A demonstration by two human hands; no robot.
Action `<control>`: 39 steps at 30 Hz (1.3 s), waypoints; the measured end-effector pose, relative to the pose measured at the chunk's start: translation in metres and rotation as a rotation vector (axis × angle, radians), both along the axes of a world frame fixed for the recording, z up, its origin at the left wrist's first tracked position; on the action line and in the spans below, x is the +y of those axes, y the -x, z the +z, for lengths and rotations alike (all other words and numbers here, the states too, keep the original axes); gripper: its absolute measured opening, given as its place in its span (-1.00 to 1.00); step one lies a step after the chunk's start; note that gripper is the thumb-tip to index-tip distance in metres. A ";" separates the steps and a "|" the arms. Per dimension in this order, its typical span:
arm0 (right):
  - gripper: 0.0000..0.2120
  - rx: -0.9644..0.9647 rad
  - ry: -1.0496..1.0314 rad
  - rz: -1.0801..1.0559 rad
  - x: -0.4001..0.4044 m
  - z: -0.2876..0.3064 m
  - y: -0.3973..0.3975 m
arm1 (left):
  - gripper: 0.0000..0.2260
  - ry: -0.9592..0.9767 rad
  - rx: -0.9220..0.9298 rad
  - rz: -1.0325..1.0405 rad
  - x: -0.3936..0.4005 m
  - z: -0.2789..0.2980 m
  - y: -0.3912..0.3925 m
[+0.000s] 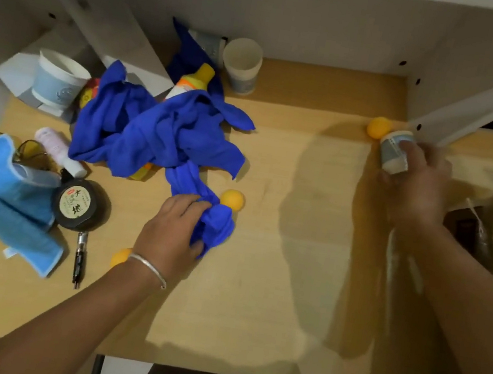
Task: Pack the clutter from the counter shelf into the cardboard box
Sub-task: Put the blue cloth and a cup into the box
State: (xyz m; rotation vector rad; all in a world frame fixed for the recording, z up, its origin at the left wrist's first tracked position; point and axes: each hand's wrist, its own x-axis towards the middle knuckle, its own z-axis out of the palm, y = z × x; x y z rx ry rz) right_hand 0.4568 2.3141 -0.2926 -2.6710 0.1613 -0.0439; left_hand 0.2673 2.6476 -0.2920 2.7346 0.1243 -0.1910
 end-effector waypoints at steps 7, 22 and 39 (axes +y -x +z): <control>-0.49 -0.103 0.001 0.074 0.006 0.016 0.010 | -0.68 0.031 -0.164 0.038 0.005 0.026 -0.008; -0.56 -0.416 -0.039 0.250 0.012 0.161 0.054 | -0.78 0.071 -0.652 0.048 -0.015 0.172 -0.074; -0.55 -0.545 0.053 0.103 -0.110 0.239 0.127 | -0.79 0.230 -0.867 -0.156 -0.133 0.243 -0.120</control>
